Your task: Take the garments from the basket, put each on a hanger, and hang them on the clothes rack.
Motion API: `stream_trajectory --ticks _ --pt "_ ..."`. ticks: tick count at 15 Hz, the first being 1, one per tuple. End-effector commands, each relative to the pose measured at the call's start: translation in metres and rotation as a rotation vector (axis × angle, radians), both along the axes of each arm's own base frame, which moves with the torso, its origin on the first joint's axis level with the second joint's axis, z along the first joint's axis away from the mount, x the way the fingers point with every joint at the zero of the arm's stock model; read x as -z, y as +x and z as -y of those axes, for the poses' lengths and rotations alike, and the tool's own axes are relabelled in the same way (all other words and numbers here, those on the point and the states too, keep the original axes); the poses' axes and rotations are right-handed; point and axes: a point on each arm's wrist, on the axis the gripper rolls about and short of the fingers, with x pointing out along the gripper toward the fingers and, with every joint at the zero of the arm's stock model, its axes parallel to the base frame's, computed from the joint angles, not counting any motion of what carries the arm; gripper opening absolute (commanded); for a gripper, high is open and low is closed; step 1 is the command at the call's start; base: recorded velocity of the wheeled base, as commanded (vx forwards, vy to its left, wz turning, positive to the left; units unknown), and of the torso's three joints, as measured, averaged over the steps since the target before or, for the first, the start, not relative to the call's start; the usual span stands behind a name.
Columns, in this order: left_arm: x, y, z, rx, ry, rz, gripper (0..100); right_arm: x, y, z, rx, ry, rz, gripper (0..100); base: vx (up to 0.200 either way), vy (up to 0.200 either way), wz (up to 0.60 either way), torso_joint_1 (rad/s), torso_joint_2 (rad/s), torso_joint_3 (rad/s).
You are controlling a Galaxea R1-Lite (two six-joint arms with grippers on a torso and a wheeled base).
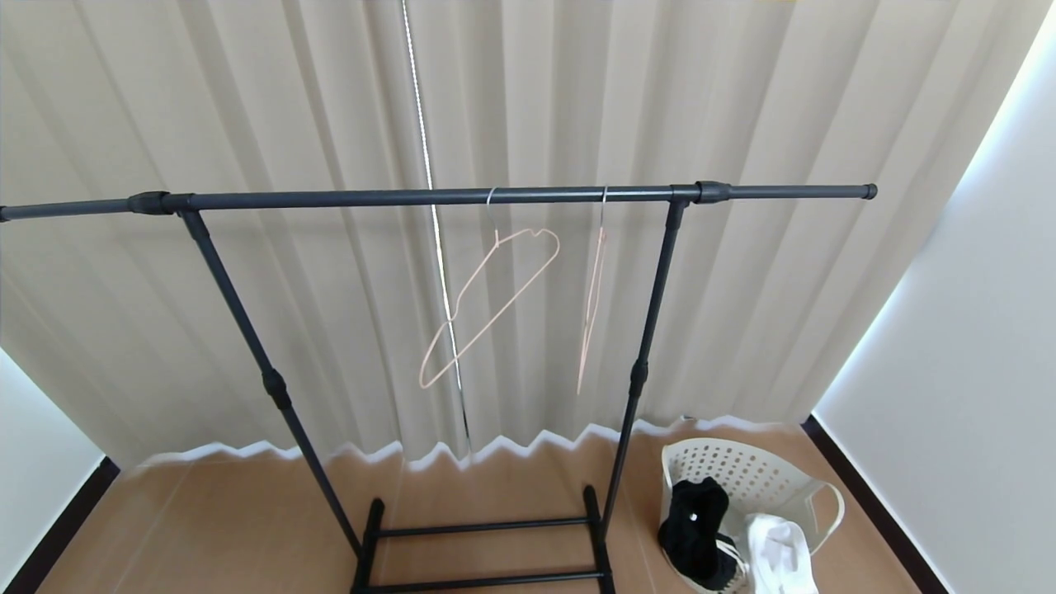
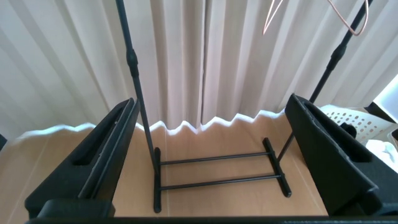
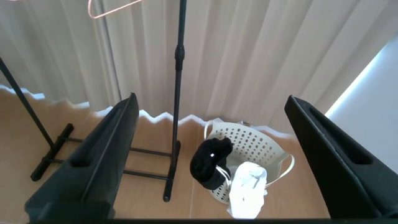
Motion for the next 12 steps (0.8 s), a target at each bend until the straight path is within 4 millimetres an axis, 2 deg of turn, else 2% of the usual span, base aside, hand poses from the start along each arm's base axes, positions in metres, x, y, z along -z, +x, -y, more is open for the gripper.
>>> stream_trajectory --ticks 1,12 --pt "0.0000 0.0001 0.0000 0.000 0.001 -0.001 100 0.0000 0.0001 0.0000 -0.001 -0.001 -0.001 100 0.000 0.000 0.00 -0.144 0.34 0.193" --pt "0.0000 0.0001 0.0000 0.000 -0.001 -0.001 100 0.0000 0.0001 0.0000 -0.001 -0.001 -0.001 100 0.000 0.000 0.00 -0.153 0.36 0.204"
